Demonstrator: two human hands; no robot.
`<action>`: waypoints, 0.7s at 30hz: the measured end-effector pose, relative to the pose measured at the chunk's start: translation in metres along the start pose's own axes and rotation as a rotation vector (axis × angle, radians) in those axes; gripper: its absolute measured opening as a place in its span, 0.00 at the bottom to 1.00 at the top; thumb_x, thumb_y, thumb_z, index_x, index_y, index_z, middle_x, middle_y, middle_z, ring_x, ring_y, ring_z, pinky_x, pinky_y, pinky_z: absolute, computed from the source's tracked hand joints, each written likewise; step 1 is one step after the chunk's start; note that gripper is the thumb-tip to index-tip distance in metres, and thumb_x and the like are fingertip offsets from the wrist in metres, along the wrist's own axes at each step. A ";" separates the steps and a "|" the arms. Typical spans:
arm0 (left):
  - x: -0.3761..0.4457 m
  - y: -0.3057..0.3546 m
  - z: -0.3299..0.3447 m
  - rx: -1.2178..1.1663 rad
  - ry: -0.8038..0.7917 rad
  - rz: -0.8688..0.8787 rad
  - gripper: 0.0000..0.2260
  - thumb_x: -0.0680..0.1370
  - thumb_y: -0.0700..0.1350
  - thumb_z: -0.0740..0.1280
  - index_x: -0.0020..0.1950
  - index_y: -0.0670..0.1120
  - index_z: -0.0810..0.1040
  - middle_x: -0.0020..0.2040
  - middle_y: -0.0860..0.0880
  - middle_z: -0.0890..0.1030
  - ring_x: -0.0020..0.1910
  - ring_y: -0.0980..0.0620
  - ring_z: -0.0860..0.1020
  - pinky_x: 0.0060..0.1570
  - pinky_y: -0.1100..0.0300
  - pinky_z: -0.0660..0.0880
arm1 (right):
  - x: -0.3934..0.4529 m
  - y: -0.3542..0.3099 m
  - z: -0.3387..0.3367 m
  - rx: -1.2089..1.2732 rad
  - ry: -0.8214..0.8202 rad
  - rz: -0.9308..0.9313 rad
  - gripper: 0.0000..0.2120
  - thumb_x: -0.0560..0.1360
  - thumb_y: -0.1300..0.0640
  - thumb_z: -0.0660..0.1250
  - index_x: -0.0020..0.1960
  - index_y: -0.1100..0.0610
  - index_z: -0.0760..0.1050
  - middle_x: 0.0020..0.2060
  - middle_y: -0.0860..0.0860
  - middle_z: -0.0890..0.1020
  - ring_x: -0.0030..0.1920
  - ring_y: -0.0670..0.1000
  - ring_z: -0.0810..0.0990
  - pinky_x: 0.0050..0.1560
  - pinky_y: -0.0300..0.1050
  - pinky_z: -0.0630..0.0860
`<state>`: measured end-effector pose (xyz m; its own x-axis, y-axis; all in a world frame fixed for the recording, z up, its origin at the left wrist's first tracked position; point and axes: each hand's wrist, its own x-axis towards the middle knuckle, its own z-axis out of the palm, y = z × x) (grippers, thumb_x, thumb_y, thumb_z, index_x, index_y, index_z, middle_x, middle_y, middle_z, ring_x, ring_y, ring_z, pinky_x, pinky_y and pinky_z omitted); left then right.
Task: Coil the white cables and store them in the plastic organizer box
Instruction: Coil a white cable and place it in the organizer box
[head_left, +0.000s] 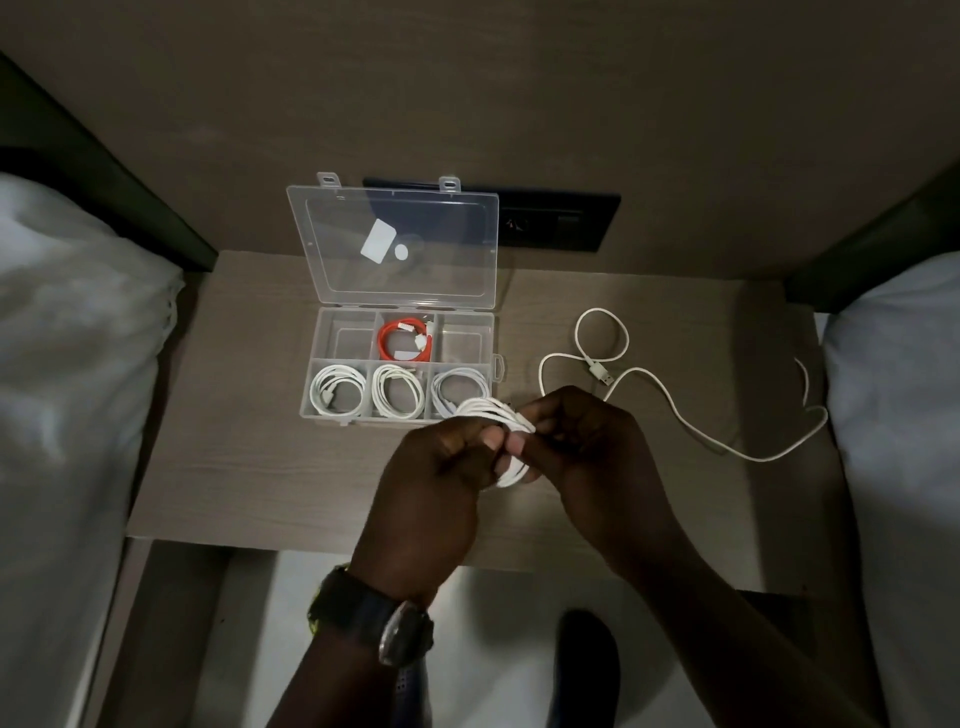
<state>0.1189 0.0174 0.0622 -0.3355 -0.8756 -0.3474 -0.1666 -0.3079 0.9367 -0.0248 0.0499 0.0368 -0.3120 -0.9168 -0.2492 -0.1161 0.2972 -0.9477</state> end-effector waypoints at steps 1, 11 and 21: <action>0.001 0.000 -0.002 0.110 0.058 0.074 0.08 0.75 0.45 0.66 0.44 0.44 0.84 0.40 0.42 0.85 0.43 0.45 0.83 0.52 0.40 0.78 | 0.000 -0.002 0.003 0.031 -0.003 -0.001 0.10 0.70 0.64 0.76 0.40 0.51 0.79 0.32 0.47 0.83 0.31 0.51 0.84 0.35 0.43 0.80; 0.030 0.004 -0.041 0.116 0.256 0.137 0.10 0.70 0.36 0.74 0.40 0.52 0.87 0.35 0.52 0.87 0.37 0.54 0.85 0.41 0.58 0.82 | 0.029 -0.014 0.042 0.334 -0.093 0.087 0.05 0.70 0.72 0.73 0.43 0.67 0.78 0.35 0.63 0.79 0.31 0.52 0.82 0.32 0.40 0.80; 0.126 -0.029 -0.134 -0.293 0.337 -0.263 0.05 0.73 0.34 0.68 0.38 0.36 0.81 0.29 0.42 0.79 0.25 0.50 0.77 0.27 0.61 0.73 | 0.137 -0.015 0.134 0.128 -0.206 0.143 0.08 0.69 0.73 0.73 0.39 0.63 0.77 0.34 0.65 0.80 0.33 0.62 0.82 0.38 0.56 0.81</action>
<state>0.2059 -0.1338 -0.0030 0.0085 -0.8111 -0.5849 0.0779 -0.5826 0.8090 0.0606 -0.1156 -0.0094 -0.1168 -0.9067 -0.4053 0.0396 0.4035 -0.9141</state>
